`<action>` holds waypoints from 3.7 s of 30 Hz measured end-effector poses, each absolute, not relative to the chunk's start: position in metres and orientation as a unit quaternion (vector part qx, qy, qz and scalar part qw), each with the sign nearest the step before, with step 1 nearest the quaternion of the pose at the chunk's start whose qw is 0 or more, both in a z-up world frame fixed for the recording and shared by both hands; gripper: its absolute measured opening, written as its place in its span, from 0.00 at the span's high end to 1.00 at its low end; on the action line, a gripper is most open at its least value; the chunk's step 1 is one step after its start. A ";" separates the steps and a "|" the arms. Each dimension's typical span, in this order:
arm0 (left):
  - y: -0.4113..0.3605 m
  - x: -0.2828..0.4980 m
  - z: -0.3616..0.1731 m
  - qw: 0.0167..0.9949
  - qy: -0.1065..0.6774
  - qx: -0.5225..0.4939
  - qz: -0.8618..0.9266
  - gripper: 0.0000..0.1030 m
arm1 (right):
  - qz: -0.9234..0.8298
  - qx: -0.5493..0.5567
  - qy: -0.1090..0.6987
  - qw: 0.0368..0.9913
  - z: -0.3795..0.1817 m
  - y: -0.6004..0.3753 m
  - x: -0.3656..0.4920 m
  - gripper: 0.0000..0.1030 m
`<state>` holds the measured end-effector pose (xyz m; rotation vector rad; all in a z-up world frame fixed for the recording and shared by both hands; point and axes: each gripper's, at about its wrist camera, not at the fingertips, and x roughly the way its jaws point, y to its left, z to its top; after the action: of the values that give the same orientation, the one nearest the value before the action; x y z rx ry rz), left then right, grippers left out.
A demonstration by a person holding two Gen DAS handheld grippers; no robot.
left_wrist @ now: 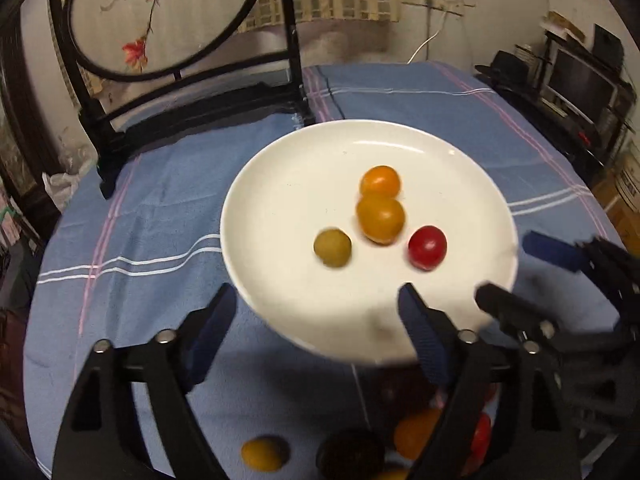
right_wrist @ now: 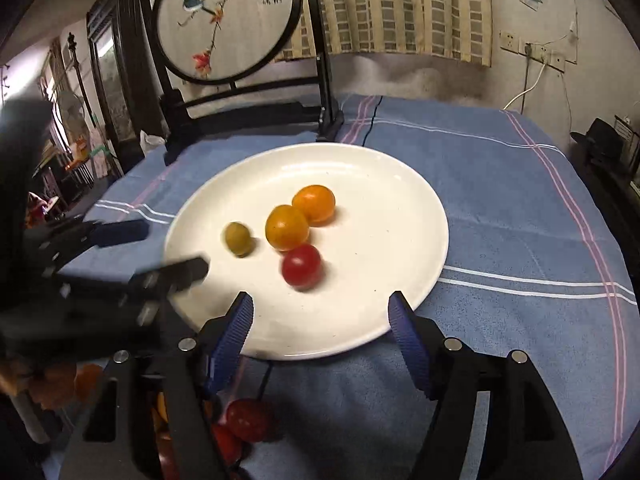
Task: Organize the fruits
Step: 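Lower both held fruits onto the white plate and open both tools, then grasp a large orange with the right tool while the left tool grasps another orange, then place both oranges on the white plate and open both tools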
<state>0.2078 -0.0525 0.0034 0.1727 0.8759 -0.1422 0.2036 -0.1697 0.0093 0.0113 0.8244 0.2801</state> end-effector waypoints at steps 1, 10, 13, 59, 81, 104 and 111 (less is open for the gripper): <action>-0.048 0.197 0.008 0.906 0.411 0.084 -0.060 0.19 | 0.141 0.005 0.400 0.906 0.010 -0.169 0.202 0.31; 0.000 0.128 0.014 0.910 0.410 0.040 -0.055 0.18 | 0.149 -0.018 0.382 0.912 0.031 -0.165 0.168 0.31; 0.014 0.107 0.010 0.906 0.420 0.025 -0.047 0.18 | 0.152 -0.021 0.390 0.908 0.034 -0.166 0.150 0.31; 0.036 0.050 -0.036 0.884 0.463 0.016 -0.063 0.16 | 0.209 -0.036 0.450 0.867 -0.008 -0.148 0.020 0.59; 0.038 0.075 -0.018 0.878 0.463 -0.035 -0.117 0.60 | 0.222 -0.034 0.441 0.869 -0.001 -0.139 0.036 0.59; -0.035 0.233 -0.001 0.885 0.455 0.017 -0.099 0.60 | 0.163 -0.015 0.410 0.897 0.012 -0.134 0.194 0.58; -0.045 0.243 -0.017 0.886 0.455 0.022 -0.088 0.35 | 0.149 0.029 0.418 0.896 -0.005 -0.146 0.205 0.52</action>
<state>0.2426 -0.0449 -0.0166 0.0468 0.9467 -0.1839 0.2053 -0.1459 -0.0046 0.0611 0.8661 0.3082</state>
